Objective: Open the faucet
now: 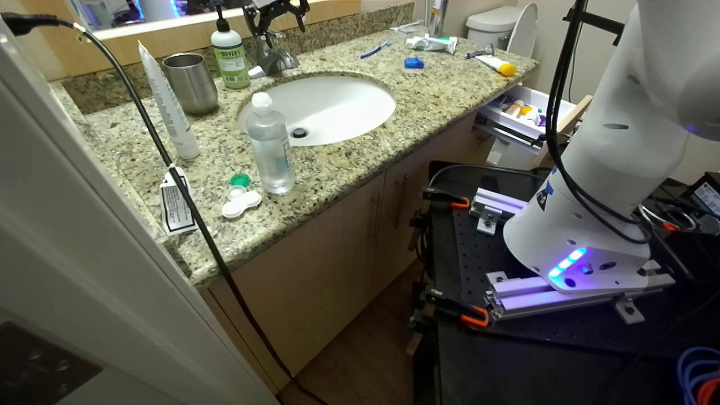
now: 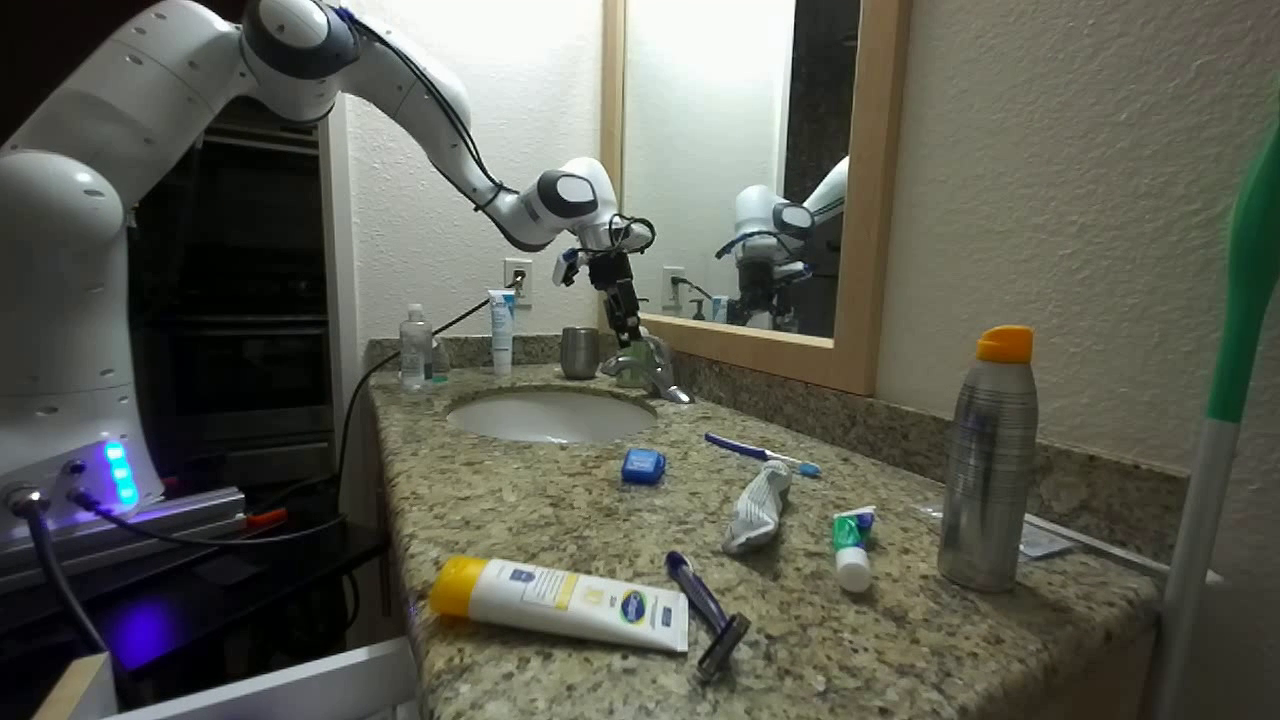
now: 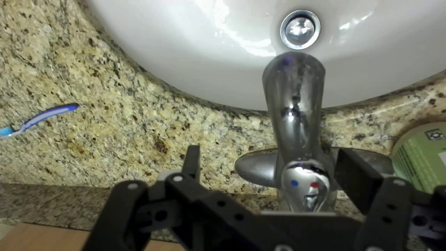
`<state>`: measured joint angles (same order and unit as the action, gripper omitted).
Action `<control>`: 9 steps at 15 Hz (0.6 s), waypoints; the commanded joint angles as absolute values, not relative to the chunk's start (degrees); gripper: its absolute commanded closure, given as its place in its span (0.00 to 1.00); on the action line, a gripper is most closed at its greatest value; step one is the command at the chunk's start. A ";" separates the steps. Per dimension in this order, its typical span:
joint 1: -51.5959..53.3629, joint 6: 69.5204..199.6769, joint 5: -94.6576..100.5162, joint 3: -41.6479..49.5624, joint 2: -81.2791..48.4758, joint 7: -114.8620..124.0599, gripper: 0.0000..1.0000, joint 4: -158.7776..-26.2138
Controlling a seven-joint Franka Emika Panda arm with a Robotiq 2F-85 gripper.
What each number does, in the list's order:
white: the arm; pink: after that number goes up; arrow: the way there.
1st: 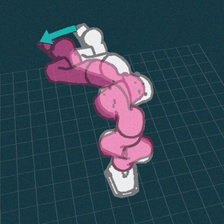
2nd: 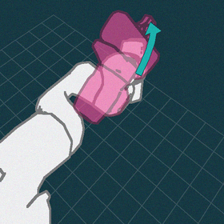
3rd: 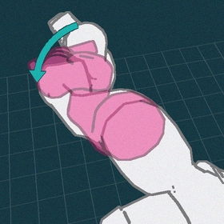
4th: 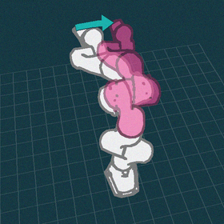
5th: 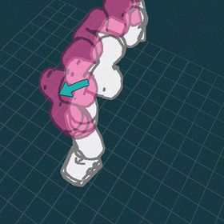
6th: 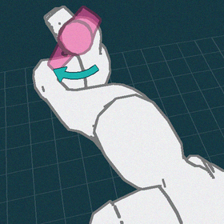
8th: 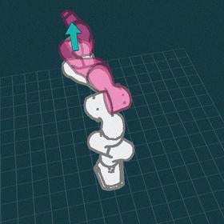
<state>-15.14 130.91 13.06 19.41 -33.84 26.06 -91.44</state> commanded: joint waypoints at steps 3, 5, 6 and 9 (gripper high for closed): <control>-14.05 132.00 13.16 20.80 -34.35 27.04 0.47 -91.26; -13.92 132.14 13.14 20.92 -34.49 27.50 0.62 -91.01; -13.72 132.35 12.88 20.86 -34.41 27.97 0.68 -90.97; -12.14 139.04 13.29 22.17 -33.45 34.29 0.90 -92.77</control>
